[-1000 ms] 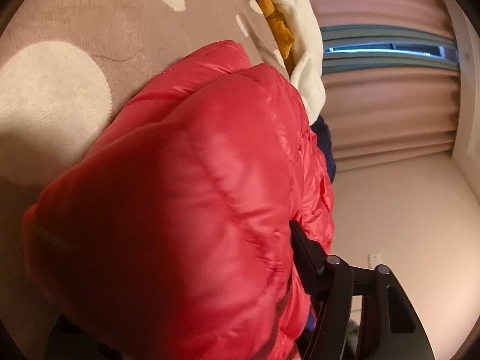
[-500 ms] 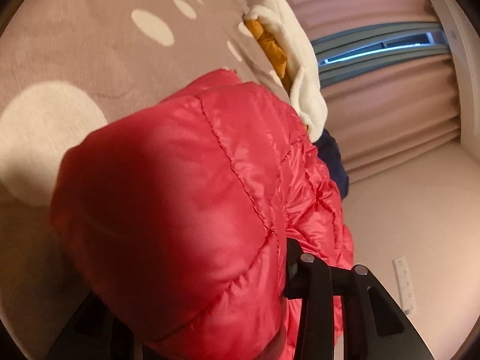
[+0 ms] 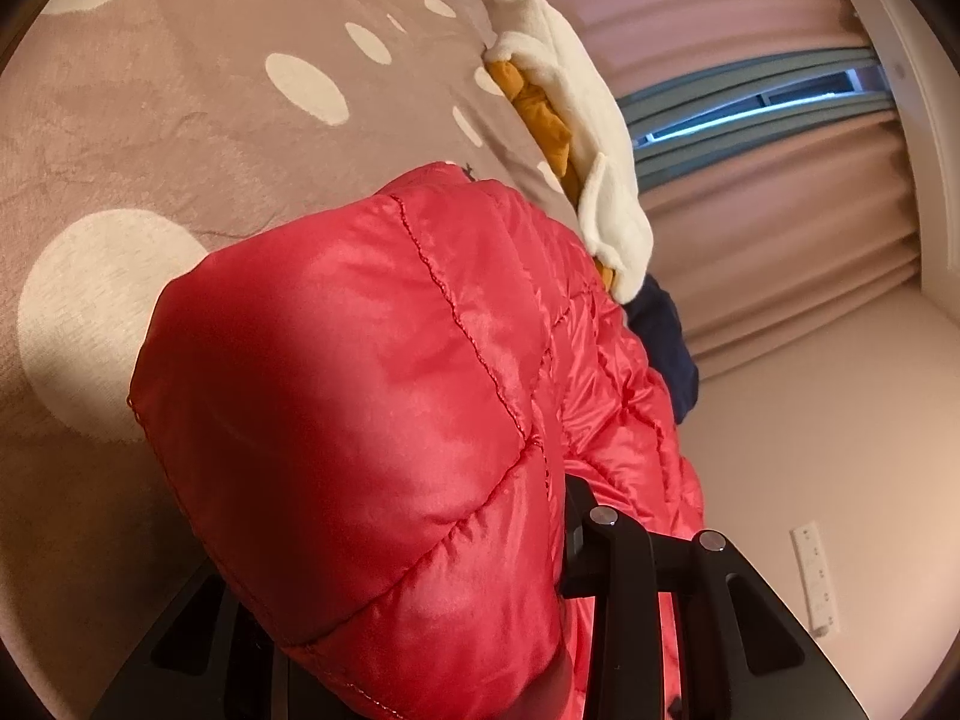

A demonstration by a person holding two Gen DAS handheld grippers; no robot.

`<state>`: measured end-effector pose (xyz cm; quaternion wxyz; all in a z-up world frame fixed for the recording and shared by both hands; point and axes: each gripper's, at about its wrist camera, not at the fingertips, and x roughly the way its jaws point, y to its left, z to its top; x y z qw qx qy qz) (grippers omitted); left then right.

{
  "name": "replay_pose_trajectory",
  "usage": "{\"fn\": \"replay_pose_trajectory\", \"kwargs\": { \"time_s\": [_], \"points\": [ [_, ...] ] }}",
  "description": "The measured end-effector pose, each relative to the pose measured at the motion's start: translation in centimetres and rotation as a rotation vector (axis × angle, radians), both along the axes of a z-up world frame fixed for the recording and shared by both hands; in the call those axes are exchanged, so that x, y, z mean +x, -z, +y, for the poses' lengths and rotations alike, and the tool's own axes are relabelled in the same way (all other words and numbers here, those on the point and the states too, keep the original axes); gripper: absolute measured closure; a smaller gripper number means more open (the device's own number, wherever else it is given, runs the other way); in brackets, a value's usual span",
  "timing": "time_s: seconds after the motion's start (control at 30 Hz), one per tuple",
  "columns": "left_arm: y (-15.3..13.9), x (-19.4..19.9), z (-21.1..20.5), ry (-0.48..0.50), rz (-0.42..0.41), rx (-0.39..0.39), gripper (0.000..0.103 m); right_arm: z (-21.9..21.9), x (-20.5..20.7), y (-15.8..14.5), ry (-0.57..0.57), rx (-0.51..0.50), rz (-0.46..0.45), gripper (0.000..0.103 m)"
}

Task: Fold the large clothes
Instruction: 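Fold the jacket over with the left tool while the right tool grasps the other side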

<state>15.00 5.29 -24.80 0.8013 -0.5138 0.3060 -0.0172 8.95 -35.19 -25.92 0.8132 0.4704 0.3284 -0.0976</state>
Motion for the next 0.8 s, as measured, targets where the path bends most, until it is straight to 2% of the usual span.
{"fn": "replay_pose_trajectory", "kwargs": {
  "time_s": [0.1, 0.17, 0.23, 0.33, 0.4, 0.47, 0.53, 0.57, 0.7, 0.8],
  "points": [
    [-0.2, -0.3, 0.0, 0.0, 0.002, 0.007, 0.069, 0.3, 1.0, 0.5, -0.019, 0.054, -0.017, 0.024],
    [-0.4, -0.3, -0.1, 0.001, 0.001, 0.018, 0.069, 0.4, 1.6, 0.7, -0.021, 0.033, -0.035, 0.042],
    [-0.8, -0.4, -0.1, 0.001, -0.002, 0.033, 0.069, 0.4, 2.1, 0.9, -0.043, 0.016, -0.04, 0.055],
    [-1.4, -0.6, 0.2, -0.004, -0.001, 0.079, 0.07, 1.2, 2.7, 0.0, -0.077, -0.038, -0.049, 0.068],
    [-1.8, -1.2, 1.0, -0.033, -0.004, 0.102, 0.07, 2.0, 3.3, -0.2, -0.11, -0.065, -0.044, 0.07],
    [-2.5, -1.7, 2.1, -0.068, -0.006, 0.14, 0.071, 2.8, 4.5, -0.1, -0.159, -0.045, -0.048, 0.07],
    [-3.5, -2.4, 3.4, -0.098, -0.014, 0.211, 0.071, 4.3, 5.3, 0.2, -0.218, -0.027, -0.052, 0.07],
    [-4.1, -2.7, 3.9, -0.11, -0.013, 0.271, 0.071, 5.2, 5.5, 0.2, -0.246, -0.033, -0.051, 0.07],
    [-6.4, -3.8, 4.9, -0.162, -0.032, 0.436, 0.071, 9.7, 7.2, 0.3, -0.396, -0.137, -0.014, 0.069],
    [-8.7, -4.0, 4.2, -0.138, -0.09, 0.521, 0.071, 11.8, 7.9, 1.1, -0.443, -0.191, 0.001, 0.069]
  ]
}}
